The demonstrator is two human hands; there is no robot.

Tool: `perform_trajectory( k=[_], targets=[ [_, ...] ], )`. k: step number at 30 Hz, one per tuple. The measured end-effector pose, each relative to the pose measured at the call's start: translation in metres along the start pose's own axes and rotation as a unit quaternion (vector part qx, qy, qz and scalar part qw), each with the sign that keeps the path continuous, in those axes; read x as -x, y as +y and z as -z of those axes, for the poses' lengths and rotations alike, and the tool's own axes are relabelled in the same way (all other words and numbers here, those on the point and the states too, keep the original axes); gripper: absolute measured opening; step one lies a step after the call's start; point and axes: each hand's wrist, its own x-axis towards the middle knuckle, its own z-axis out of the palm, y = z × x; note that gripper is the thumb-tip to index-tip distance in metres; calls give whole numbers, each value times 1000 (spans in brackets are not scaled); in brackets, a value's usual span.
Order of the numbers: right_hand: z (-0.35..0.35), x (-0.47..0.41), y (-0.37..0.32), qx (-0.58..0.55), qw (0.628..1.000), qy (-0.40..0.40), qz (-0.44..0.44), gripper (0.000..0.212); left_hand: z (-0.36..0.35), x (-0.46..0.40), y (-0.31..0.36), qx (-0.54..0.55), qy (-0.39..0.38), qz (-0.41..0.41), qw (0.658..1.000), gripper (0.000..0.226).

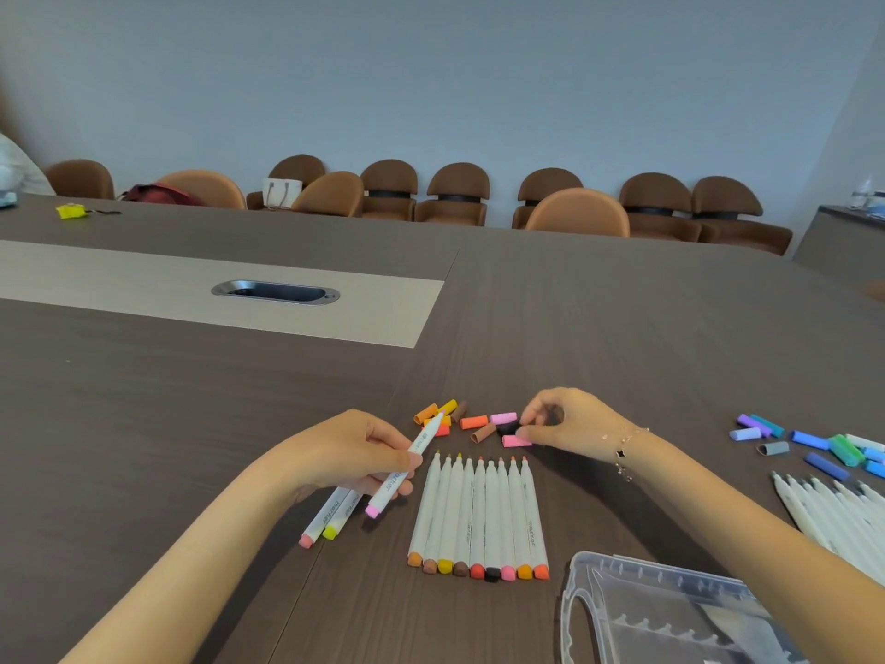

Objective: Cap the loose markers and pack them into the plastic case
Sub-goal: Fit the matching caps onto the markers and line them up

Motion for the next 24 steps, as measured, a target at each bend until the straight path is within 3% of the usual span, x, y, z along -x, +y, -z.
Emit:
perform_trajectory(
  k=[3,7,19,22,24],
  targets=[
    [-1,-7,-6,26,998,54,21,13,0,-1,0,-5,14,-4,1000,4],
    [-3,-19,-18,45,998,29,46,27,1,-2,0,-14,29,-9,999,3],
    [1,-36,-19,68,997,-34,34,16,1,1,0,-43,25,-28,998,6],
    [4,-29,-25,-16,997,10,76,15,2,3,1,-52,33,-38,997,6],
    [6,-19,-35,-85,990,-10,114,18,3,4,1,-49,36,-45,997,6]
  ],
)
